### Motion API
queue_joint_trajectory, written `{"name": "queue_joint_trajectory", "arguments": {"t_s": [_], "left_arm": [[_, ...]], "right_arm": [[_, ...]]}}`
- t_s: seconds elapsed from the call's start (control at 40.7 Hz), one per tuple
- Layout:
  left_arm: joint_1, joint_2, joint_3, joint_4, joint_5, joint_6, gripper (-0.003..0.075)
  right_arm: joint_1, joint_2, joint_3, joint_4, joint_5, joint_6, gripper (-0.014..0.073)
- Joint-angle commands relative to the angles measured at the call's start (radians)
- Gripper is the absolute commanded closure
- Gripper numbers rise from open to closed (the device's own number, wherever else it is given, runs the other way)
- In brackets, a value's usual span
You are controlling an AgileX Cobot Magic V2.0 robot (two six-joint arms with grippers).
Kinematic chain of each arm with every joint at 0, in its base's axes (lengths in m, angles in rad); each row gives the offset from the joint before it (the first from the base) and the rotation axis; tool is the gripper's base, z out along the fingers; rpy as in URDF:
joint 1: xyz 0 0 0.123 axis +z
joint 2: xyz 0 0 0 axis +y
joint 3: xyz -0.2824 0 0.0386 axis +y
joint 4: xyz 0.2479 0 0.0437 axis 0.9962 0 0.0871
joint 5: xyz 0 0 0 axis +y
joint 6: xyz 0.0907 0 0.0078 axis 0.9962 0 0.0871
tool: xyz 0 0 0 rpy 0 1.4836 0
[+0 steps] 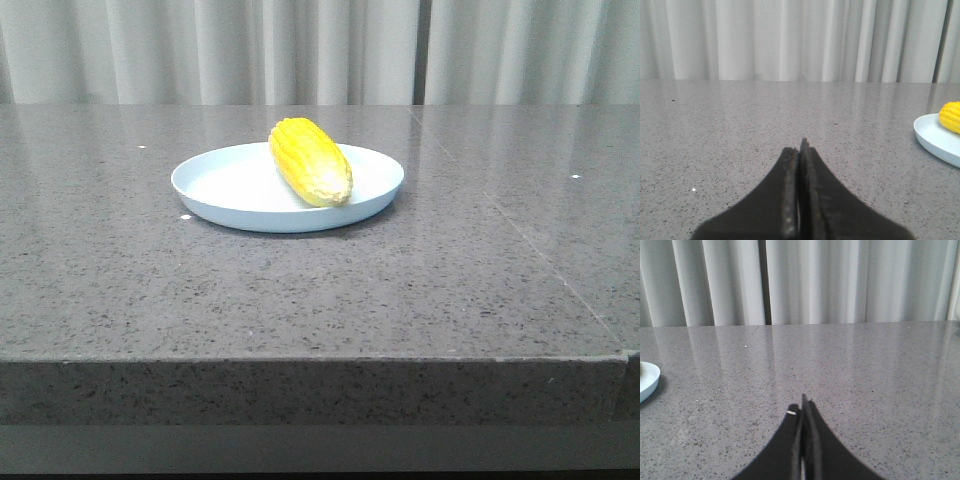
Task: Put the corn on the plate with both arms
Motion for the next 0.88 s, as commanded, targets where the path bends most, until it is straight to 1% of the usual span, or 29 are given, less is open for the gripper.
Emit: {"name": "queue_joint_trajectory", "arguments": {"t_s": [0.0, 0.86], "left_arm": [[0.003, -0.015, 0.022, -0.009, -0.081, -0.009, 0.0741], [0.003, -0.015, 0.022, -0.009, -0.081, -0.009, 0.0741]], "right_arm": [[-0.006, -0.017, -0.021, -0.003, -0.092, 0.005, 0.0664], [-0.006, -0.017, -0.021, -0.003, -0.079, 0.005, 0.0664]]}}
